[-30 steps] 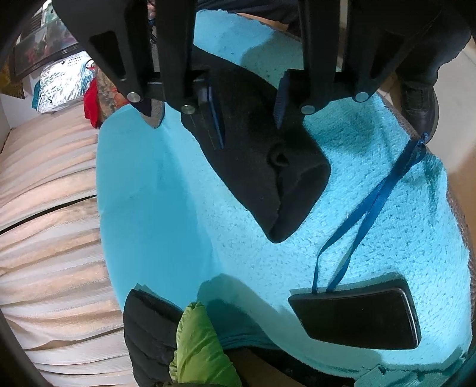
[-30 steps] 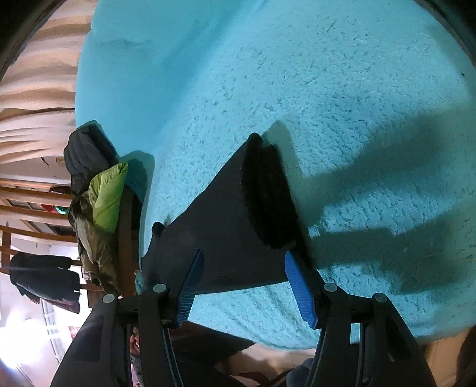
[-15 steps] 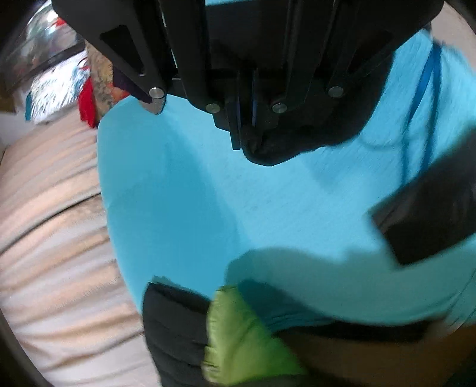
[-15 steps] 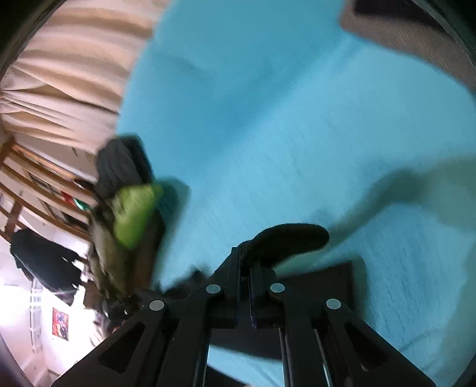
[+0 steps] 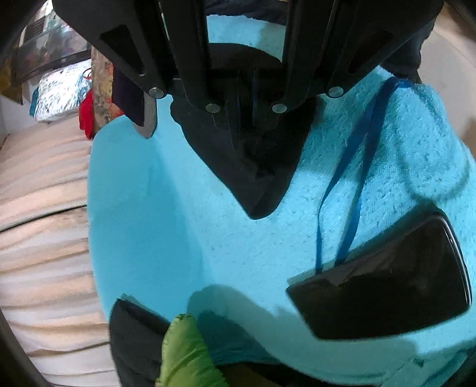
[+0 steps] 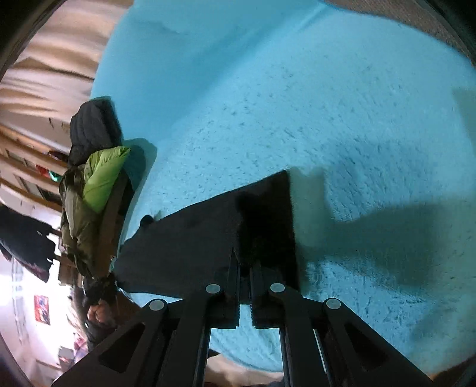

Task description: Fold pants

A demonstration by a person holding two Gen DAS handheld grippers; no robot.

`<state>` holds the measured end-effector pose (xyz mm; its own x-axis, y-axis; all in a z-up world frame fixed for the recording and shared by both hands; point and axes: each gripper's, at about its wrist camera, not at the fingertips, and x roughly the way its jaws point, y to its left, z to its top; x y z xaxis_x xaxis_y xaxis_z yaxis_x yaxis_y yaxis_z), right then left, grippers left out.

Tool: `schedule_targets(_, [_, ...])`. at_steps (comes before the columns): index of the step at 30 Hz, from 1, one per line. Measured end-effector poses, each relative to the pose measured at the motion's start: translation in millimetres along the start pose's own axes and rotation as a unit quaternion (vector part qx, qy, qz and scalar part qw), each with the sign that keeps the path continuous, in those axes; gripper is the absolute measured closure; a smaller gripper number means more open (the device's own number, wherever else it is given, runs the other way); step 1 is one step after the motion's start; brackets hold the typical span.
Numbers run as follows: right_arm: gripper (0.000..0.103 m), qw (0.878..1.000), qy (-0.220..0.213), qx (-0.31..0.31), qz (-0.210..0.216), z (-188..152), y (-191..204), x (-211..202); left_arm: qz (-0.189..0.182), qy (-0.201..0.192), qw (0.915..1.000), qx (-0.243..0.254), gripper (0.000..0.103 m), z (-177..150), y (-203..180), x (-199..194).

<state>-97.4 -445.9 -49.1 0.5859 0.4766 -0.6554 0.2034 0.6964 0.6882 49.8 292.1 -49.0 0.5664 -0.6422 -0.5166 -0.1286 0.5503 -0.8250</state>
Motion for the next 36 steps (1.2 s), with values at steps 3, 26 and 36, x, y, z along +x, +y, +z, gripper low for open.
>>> schedule_targets(3, [0.1, 1.0, -0.013, -0.017, 0.01, 1.4, 4.2, -9.7, -0.006, -0.014, 0.9999, 0.006, 0.1, -5.5, -4.5, -7.3])
schedule_targets(26, [0.1, 1.0, -0.003, -0.006, 0.029, -5.5, -5.2, -8.4, 0.006, -0.067, 0.997, -0.037, 0.09, -18.6, 10.9, -33.2])
schedule_targets(36, [0.099, 1.0, 0.002, -0.008, 0.019, -7.0, -2.4, -5.5, -0.037, -0.047, 0.9949, -0.081, 0.045, -26.2, 21.1, -30.9])
